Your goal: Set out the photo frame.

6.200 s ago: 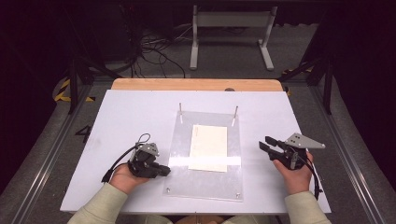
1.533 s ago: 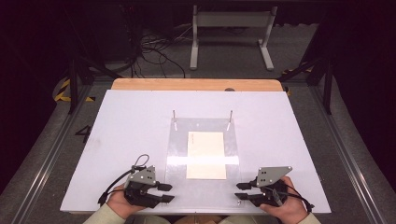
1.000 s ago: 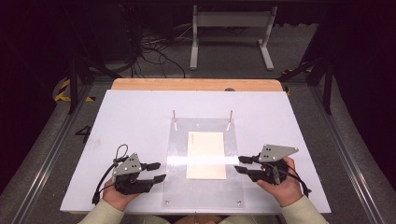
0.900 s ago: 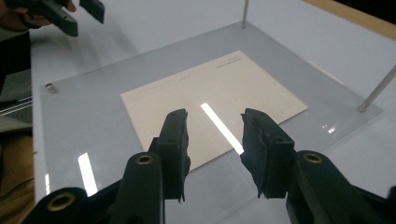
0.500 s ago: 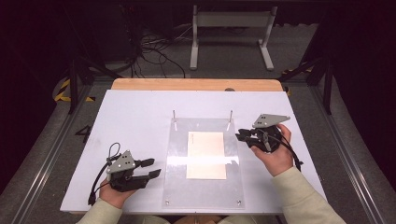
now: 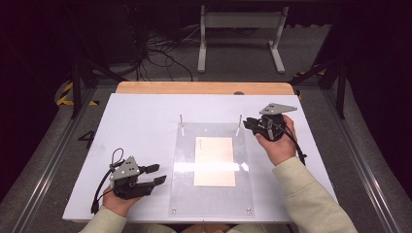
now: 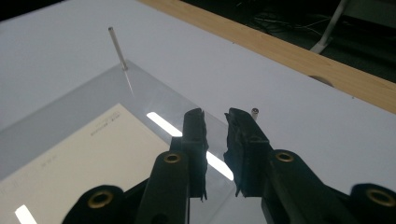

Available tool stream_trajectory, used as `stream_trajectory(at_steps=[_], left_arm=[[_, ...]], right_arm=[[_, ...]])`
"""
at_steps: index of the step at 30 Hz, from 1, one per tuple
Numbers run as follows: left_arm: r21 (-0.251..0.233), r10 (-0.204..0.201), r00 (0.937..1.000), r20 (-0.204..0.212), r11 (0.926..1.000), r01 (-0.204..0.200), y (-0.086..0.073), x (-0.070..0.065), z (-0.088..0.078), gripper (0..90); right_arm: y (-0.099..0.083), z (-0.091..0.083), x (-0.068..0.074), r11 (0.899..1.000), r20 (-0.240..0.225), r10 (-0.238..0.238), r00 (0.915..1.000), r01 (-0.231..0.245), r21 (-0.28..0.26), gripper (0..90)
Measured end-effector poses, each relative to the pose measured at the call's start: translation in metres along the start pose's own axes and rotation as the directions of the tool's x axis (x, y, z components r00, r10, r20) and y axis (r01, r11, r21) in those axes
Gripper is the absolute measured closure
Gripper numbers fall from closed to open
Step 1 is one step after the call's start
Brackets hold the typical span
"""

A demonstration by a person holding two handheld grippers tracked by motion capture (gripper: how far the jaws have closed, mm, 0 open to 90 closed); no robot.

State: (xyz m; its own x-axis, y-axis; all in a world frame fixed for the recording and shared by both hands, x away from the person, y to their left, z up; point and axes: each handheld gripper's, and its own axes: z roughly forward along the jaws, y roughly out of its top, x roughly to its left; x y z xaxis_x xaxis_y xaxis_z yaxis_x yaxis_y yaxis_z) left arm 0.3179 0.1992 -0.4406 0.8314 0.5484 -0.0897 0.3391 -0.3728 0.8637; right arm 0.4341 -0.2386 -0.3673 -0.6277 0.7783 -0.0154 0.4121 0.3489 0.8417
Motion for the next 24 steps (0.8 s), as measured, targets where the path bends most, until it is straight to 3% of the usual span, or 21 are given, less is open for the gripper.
stream_trajectory(at_steps=[4, 8, 12, 18, 24], left_arm=[[-0.001, 0.003, 1.0000, 0.001, 1.0000, -0.003, 0.000, 0.000, 0.000, 49.9], [-0.001, 0.000, 1.0000, 0.001, 1.0000, 0.000, 0.000, 0.000, 0.000, 49.7], [-0.003, 0.005, 1.0000, 0.000, 1.0000, -0.005, 0.000, -0.001, -0.001, 49.6], [-0.002, 0.001, 1.0000, 0.000, 1.0000, -0.001, -0.001, -0.001, 0.000, 49.5], [0.004, 0.000, 1.0000, 0.001, 1.0000, 0.000, -0.001, -0.001, -0.001, 49.4]], right_arm=[[0.003, 0.004, -0.004, 0.999, -0.003, 0.046, 0.9989, -0.046, -0.029, 78.0], [0.003, 0.011, -0.007, 0.995, 0.012, 0.090, 0.9959, -0.089, -0.044, 72.5], [0.001, 0.019, -0.013, 0.996, 0.049, 0.085, 0.9951, -0.084, -0.037, 75.1], [-0.005, 0.031, -0.020, 0.993, 0.110, 0.116, 0.9872, -0.110, -0.052, 73.2], [-0.008, 0.044, -0.021, 0.994, 0.125, 0.104, 0.9866, -0.101, -0.027, 72.3]])
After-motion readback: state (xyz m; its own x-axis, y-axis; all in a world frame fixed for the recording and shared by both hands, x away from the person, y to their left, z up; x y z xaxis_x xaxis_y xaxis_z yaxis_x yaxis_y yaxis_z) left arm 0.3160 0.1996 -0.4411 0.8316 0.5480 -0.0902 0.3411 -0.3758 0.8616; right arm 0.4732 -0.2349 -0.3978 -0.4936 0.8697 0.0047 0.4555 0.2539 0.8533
